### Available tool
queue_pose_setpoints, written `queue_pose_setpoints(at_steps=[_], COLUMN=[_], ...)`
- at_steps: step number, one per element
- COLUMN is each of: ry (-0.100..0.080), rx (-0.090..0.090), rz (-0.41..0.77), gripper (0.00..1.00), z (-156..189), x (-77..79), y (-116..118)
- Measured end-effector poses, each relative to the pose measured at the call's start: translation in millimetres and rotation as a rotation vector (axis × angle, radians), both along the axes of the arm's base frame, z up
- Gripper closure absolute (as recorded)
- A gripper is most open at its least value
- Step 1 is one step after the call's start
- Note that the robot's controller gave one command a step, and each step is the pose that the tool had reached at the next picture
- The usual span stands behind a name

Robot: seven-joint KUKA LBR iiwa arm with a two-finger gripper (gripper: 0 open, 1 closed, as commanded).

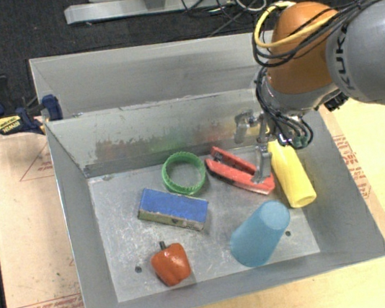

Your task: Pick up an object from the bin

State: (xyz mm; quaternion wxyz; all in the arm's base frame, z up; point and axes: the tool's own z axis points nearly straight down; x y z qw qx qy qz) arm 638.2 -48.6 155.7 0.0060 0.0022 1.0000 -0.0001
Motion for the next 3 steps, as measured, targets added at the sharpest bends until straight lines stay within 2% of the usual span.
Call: queue_pose_setpoints(at_steps=[1,2,3], ry=[0.011,-0.009,0.001], rx=[0.007,0.001,0.012], rz=[-0.632,-0.126,-0.958], gripper=[0.0,0.0,1.0], z=[-41.8,-77.4,-82.0], x=[-16.7,-7.7,-17.7], y=[15.0,16.3,19.2])
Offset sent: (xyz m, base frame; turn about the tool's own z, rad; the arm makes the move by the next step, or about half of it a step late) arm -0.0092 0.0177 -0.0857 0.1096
